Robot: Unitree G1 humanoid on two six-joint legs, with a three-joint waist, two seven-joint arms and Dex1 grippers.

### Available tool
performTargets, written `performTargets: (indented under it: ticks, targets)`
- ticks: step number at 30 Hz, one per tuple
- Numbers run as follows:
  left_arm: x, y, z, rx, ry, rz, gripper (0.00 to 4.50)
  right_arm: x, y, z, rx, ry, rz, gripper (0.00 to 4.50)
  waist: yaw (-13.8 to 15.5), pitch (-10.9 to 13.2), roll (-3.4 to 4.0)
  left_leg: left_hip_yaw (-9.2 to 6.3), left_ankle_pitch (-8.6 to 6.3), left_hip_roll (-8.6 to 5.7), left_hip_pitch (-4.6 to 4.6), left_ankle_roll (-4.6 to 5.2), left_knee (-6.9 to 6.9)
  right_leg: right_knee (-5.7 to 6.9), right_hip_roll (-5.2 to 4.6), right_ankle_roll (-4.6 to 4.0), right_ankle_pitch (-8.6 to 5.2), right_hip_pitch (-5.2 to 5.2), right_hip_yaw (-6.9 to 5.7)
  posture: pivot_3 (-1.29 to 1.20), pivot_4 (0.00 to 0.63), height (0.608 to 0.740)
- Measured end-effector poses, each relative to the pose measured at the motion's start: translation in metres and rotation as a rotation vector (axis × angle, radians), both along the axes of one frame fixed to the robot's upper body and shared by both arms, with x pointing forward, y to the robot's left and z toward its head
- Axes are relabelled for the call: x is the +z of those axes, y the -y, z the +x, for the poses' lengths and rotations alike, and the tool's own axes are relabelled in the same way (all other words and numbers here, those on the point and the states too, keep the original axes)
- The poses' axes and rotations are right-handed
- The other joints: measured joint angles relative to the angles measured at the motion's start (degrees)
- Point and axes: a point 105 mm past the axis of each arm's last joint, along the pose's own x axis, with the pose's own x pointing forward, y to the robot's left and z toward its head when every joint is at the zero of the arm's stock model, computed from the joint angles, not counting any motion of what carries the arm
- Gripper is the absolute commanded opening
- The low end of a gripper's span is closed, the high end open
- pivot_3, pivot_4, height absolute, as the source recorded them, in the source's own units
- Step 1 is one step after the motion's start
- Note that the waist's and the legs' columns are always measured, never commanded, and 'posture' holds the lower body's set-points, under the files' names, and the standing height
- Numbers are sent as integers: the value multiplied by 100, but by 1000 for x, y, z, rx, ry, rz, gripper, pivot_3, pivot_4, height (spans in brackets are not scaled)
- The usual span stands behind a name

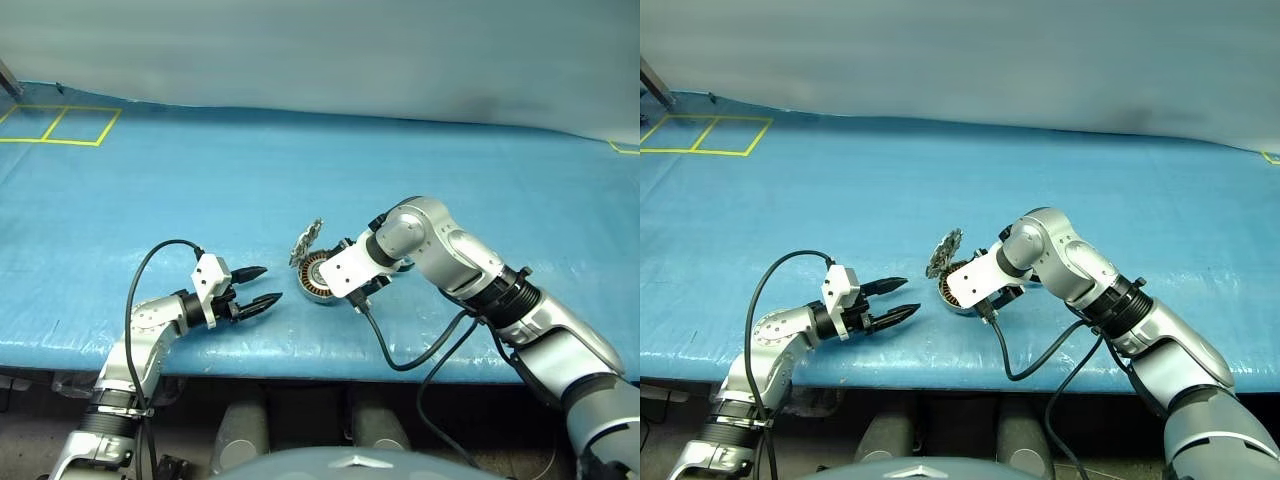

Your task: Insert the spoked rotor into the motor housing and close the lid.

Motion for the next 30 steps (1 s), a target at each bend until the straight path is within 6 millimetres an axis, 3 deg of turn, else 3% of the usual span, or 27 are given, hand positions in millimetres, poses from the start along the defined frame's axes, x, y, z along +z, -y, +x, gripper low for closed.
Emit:
performTargets:
  ticks: [21,26,30]
  targets:
    - [-3,-2,-2,10,-7,1,3279,-14,-4,-1,17,-30,-15,3573,-1,0,0,0,1,0,2,-1,1,2,0,0,0,1,0,0,150,740]
    - [-5,-3,-3,23,-10,2,3279,-13,-6,4,-1,-24,3,2379,-3,-2,-1,0,4,1,14,-6,4,2,0,4,1,10,0,0,150,740]
    - [-6,-4,-4,34,-10,2,3279,-12,-6,5,-12,-21,11,2379,-11,-3,-1,1,9,4,23,-13,4,6,0,10,-1,11,-2,0,150,740]
